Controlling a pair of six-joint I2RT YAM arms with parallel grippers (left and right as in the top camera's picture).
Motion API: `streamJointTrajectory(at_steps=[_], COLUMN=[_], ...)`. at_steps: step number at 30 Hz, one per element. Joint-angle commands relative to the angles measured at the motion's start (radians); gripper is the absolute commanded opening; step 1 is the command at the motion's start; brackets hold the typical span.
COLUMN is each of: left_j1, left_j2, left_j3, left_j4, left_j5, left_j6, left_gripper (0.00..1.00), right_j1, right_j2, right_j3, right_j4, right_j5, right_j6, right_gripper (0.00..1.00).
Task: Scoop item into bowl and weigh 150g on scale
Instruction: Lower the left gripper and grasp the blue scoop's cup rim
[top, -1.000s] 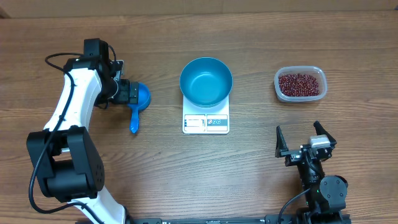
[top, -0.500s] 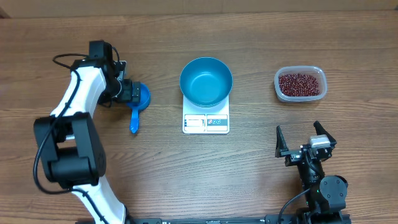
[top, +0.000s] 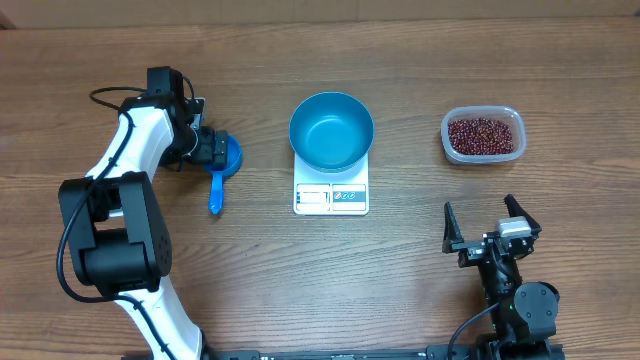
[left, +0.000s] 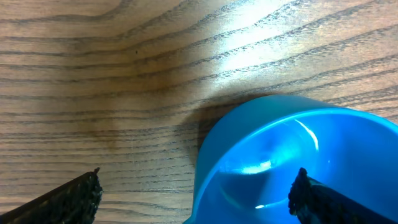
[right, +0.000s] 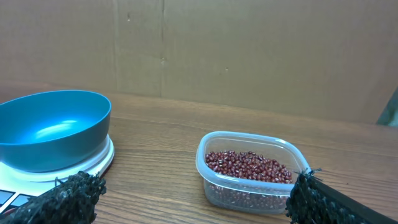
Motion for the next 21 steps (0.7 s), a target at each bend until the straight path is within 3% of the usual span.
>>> streamJointTrajectory(at_steps=[1, 5, 9, 21], left_j1=[0.005, 0.005, 0.005, 0.005], left_j2=[0.005, 0.005, 0.005, 0.005], left_j3=[0.022, 0.022, 0.022, 0.020], left_j4=[0.003, 0.003, 0.002, -0.001], left_j5=[-0.006, -0.026, -0.044, -0.048], left_j6=[0.020, 0.020, 0.020, 0.020], left_gripper=[0.92, 0.86, 0.93, 0.94], right_j1=[-0.005, -0.005, -0.005, -0.005], right_j2=[-0.010, -0.010, -0.010, -0.010], right_j3=[-0.011, -0.011, -0.011, -0.011], right_j4=[0.005, 0.005, 0.005, 0.005], right_j5=[-0.005, -0.005, -0.005, -0.005], right_j6=[-0.008, -0.008, -0.008, -0.008], right_gripper=[1.00, 1.00, 1.00, 1.00])
